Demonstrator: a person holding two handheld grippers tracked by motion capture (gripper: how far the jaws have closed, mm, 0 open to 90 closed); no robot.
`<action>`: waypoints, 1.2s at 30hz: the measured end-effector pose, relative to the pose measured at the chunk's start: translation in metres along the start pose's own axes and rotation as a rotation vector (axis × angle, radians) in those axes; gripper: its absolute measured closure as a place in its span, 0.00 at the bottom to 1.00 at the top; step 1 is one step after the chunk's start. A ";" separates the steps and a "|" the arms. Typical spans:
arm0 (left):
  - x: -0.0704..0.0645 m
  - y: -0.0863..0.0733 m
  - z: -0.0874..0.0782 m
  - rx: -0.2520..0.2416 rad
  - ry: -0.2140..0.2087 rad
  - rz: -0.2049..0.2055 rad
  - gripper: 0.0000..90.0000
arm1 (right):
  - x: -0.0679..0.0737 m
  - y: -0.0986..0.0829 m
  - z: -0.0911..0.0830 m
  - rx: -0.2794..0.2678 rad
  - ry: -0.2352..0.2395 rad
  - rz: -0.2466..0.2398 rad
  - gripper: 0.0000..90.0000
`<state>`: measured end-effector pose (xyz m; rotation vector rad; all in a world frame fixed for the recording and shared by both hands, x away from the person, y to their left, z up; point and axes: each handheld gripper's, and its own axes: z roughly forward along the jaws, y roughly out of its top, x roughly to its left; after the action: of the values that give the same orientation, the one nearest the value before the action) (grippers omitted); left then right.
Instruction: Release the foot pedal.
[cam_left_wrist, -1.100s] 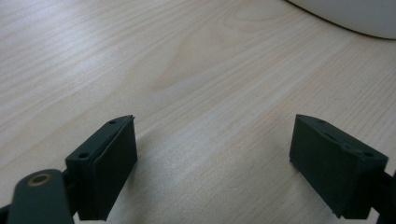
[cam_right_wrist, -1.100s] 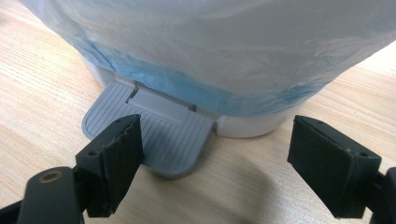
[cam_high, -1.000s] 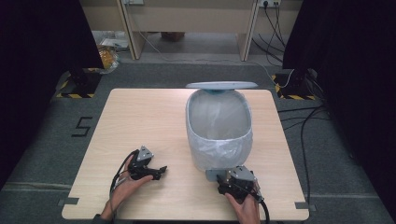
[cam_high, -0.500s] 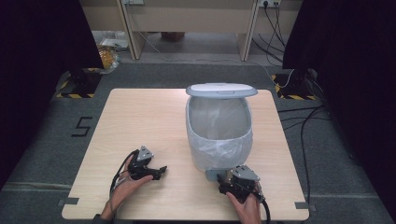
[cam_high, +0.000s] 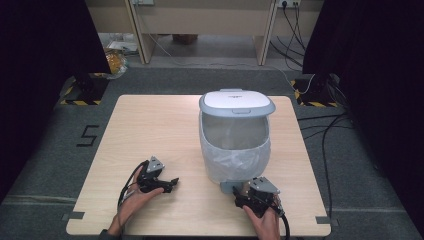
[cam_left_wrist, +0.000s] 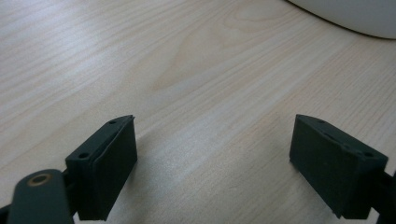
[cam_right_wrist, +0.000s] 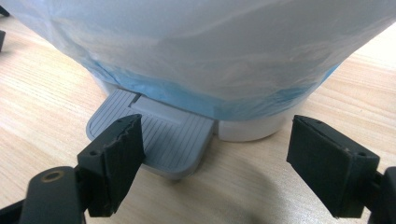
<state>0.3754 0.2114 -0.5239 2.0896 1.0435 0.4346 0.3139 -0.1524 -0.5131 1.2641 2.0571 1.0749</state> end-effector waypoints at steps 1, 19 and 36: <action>0.000 0.000 0.000 0.000 0.000 0.000 0.16 | 0.000 0.000 0.000 -0.001 0.002 0.003 0.21; 0.000 0.000 0.000 0.000 0.000 -0.001 0.16 | -0.011 0.004 -0.017 -0.070 0.059 0.046 0.21; 0.000 0.000 0.000 0.000 0.000 -0.001 0.16 | -0.032 -0.016 -0.048 -0.105 0.046 0.055 0.21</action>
<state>0.3753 0.2114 -0.5239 2.0889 1.0440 0.4342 0.2842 -0.2031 -0.4989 1.2611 1.9810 1.2310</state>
